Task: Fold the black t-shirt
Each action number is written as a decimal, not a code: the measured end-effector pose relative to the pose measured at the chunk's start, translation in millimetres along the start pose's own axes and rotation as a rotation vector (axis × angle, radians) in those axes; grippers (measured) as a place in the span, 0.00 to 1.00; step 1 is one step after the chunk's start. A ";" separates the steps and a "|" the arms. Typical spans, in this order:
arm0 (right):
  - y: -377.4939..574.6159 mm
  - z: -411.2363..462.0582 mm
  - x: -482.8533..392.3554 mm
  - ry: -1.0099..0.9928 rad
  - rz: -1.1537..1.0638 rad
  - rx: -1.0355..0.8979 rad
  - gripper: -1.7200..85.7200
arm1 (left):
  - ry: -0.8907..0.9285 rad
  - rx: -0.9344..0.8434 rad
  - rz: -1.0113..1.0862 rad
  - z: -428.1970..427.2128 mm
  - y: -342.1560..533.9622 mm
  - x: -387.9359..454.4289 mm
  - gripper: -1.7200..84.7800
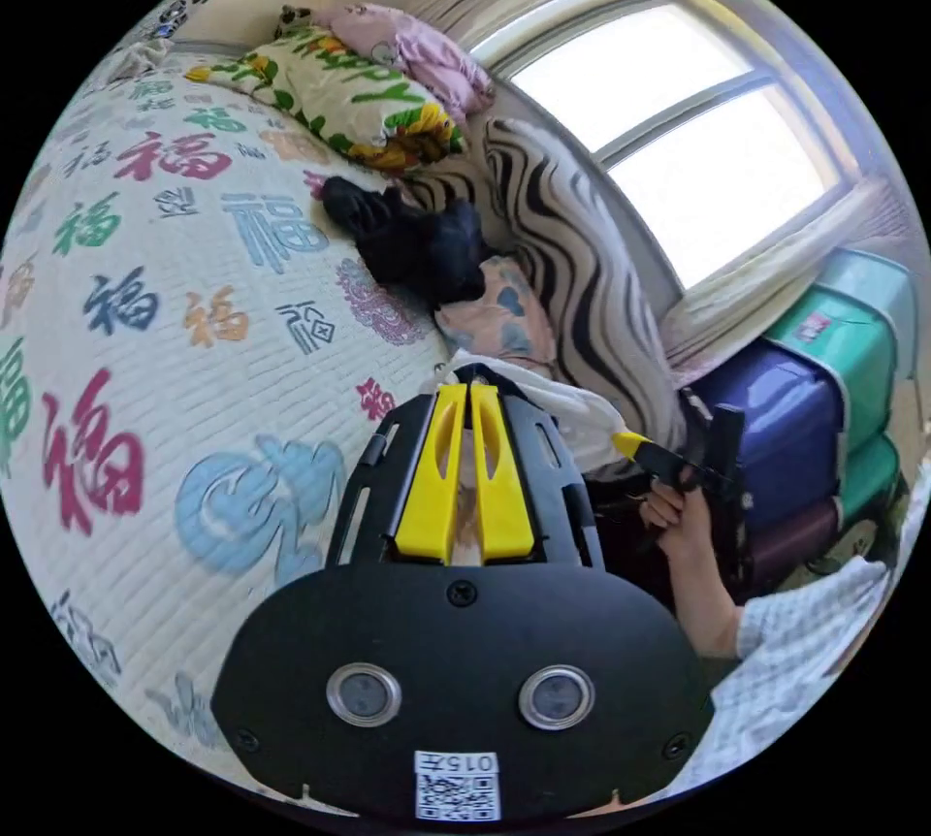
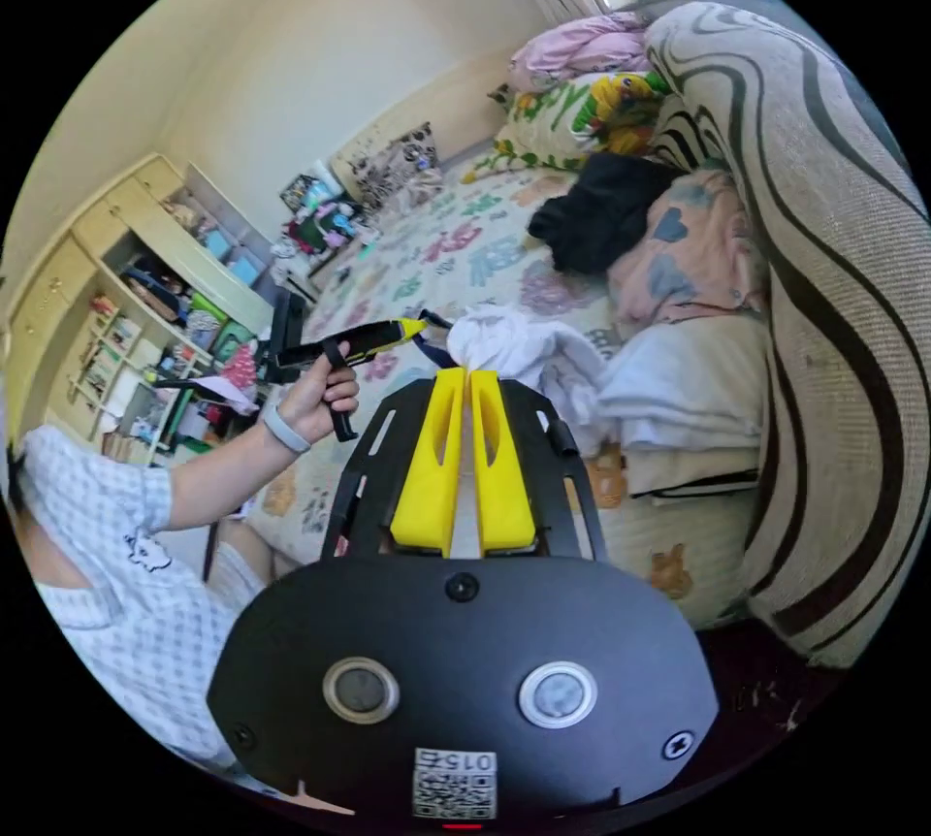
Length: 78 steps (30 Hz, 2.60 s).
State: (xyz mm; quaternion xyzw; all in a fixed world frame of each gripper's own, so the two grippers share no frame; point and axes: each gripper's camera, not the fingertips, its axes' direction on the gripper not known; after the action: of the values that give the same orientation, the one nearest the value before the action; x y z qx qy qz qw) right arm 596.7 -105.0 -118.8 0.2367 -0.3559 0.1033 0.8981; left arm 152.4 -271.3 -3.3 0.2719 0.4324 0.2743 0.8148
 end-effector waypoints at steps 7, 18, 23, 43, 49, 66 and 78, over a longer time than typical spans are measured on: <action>8.0 -8.3 -86.6 -0.124 -0.160 -0.073 0.02 | -0.211 0.017 0.084 -157.0 88.9 20.3 0.01; -7.8 67.2 -109.7 -0.016 -0.102 -0.349 0.05 | -0.313 0.012 0.107 -251.7 149.4 -4.7 0.02; -15.8 97.4 -104.4 0.094 -0.033 -0.376 0.10 | -0.304 -0.071 -0.038 -218.6 154.9 -69.9 0.08; -108.3 401.6 -321.4 -0.093 -0.714 -0.985 0.14 | -0.297 -0.013 -0.361 -244.6 282.7 -127.3 0.12; -90.9 474.7 -327.8 0.064 -0.757 -1.282 0.07 | -0.271 -0.004 -0.371 -265.0 291.8 -124.3 0.12; -120.8 176.7 -128.8 -0.006 -0.143 -0.514 0.02 | -0.254 -0.005 -0.213 -284.5 239.8 -61.9 0.14; -54.2 123.4 -73.0 -0.074 0.016 -0.462 0.02 | -0.167 -0.093 -0.247 -262.7 193.6 -20.1 0.06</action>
State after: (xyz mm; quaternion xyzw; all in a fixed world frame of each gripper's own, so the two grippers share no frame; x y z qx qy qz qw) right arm 490.1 -214.8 -109.9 0.0255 -0.4047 0.0176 0.9139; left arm -122.5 -95.2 13.9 0.2002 0.3801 0.1682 0.8872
